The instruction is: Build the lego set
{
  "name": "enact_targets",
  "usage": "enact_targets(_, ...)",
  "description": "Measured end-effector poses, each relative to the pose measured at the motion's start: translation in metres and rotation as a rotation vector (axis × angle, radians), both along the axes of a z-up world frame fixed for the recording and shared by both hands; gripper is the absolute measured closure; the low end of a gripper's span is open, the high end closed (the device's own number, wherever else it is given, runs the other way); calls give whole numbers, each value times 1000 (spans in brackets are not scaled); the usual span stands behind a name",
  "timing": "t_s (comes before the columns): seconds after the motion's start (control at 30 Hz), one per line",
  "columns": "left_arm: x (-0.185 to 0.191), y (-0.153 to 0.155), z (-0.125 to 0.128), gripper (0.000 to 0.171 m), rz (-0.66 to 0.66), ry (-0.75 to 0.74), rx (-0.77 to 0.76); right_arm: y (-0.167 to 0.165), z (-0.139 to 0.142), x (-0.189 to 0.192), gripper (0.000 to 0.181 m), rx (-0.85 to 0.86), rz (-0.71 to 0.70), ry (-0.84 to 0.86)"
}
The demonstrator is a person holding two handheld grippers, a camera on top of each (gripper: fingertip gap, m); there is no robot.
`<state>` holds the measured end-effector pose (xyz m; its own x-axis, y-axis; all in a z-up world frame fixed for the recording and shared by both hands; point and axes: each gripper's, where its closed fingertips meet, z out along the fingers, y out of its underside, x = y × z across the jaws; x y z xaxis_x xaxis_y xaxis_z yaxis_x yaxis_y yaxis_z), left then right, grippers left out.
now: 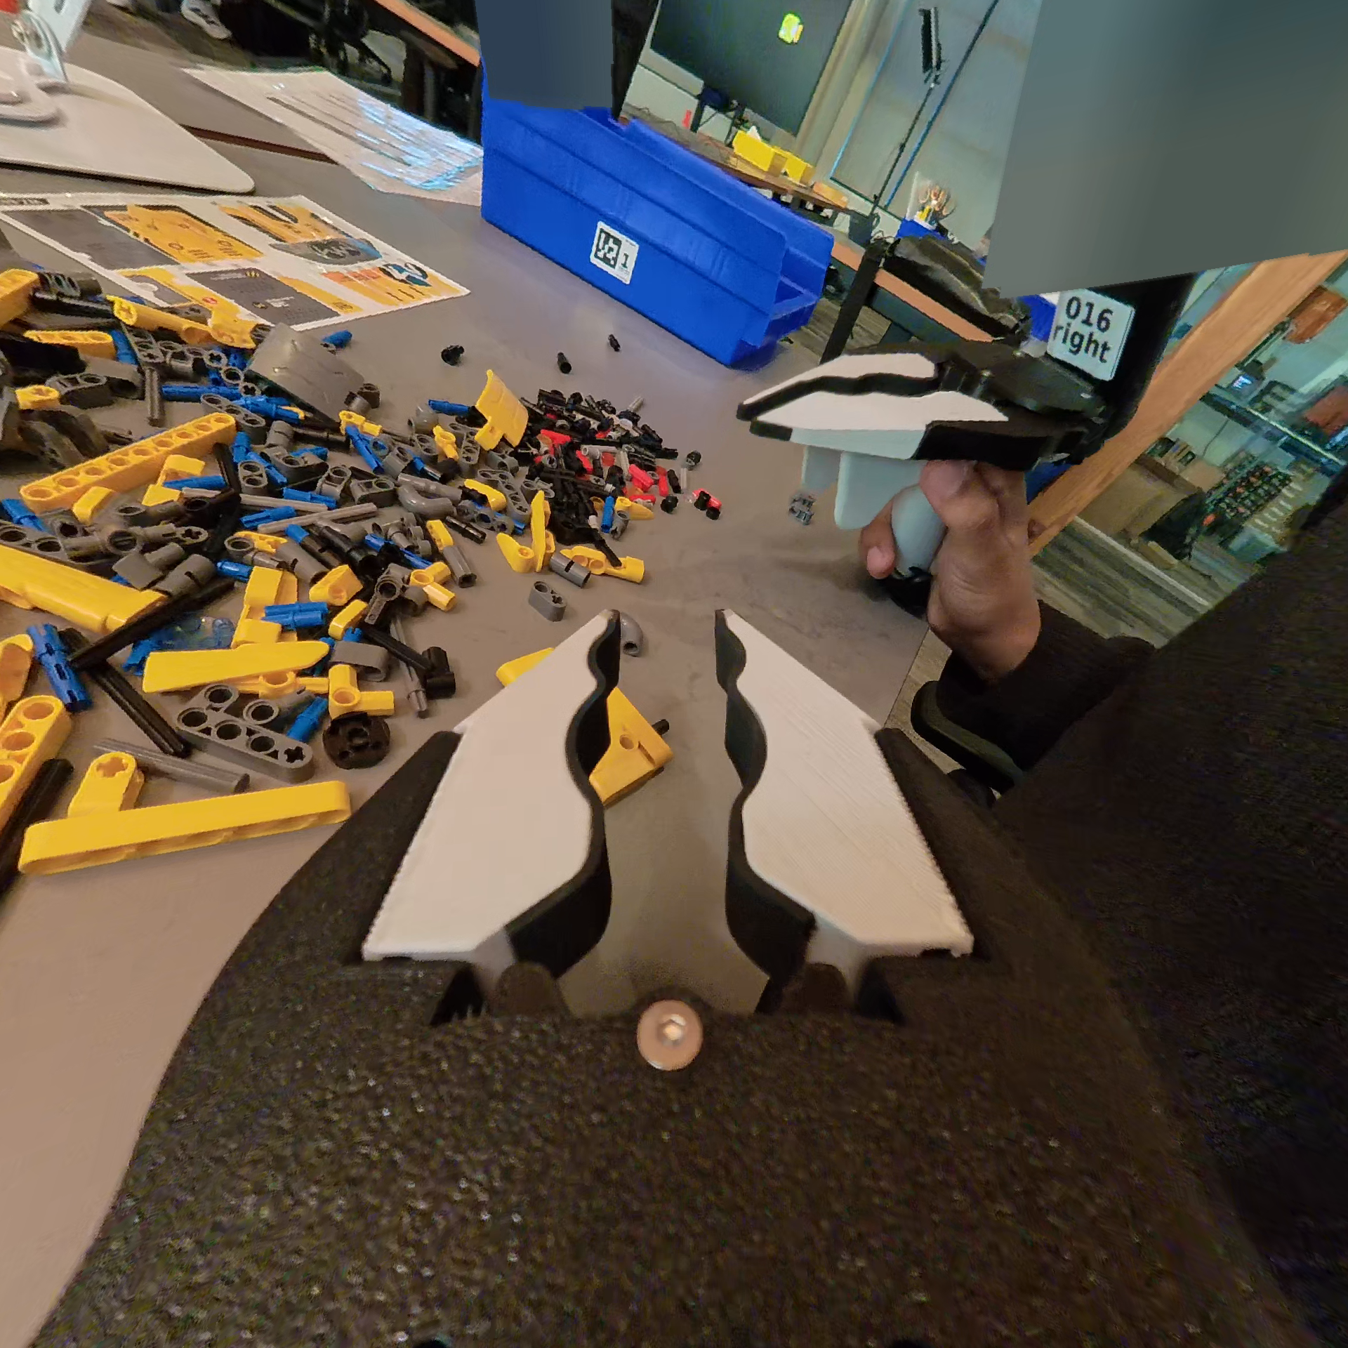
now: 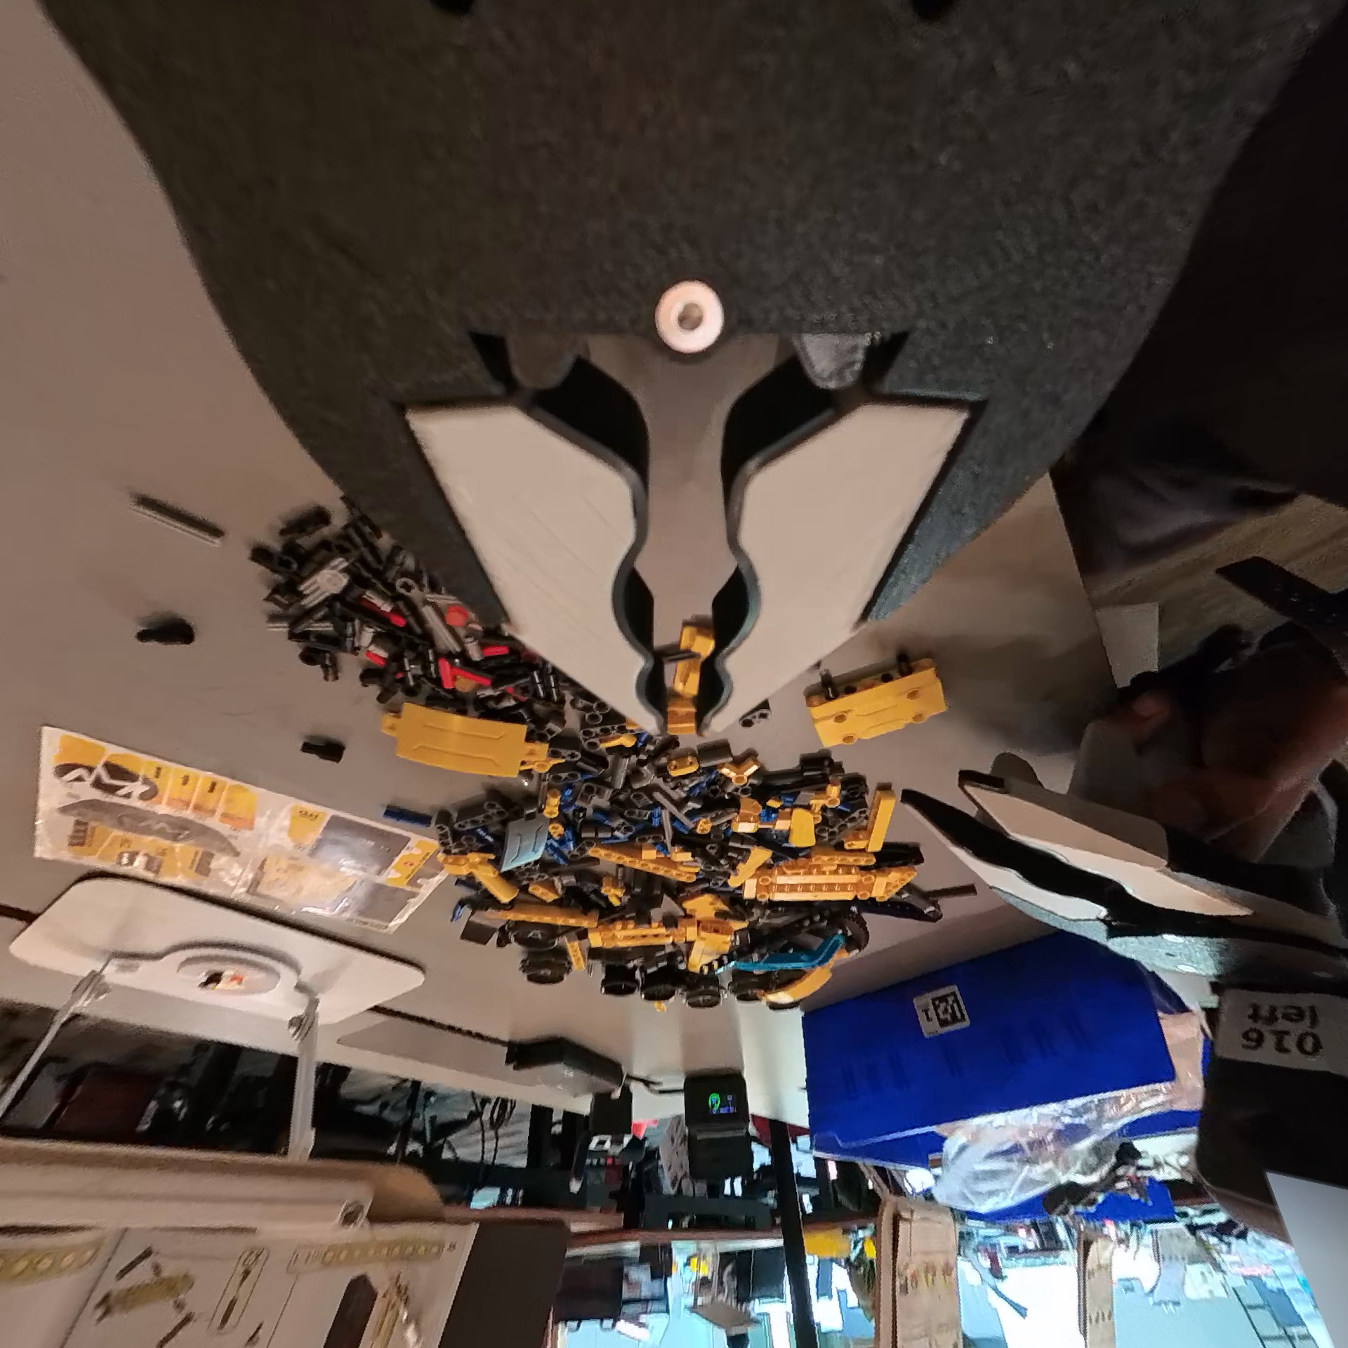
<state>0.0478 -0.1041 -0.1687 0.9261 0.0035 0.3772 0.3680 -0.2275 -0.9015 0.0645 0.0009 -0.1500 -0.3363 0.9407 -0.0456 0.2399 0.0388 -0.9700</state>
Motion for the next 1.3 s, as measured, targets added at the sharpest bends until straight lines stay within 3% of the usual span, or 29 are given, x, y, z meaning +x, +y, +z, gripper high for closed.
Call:
enact_targets(1.13, 7, 0, 8, 147, -34, 23, 55, 6, 35, 16, 174, -75, 2, 220)
enact_targets(1.23, -5, 5, 4, 146, 14, -91, -10, 7, 40, 20, 174, -101, 12, 250)
enact_targets(1.3, -14, 11, 34, 147, 42, -194, 77, 8, 44, 23, 174, -132, 23, 272)
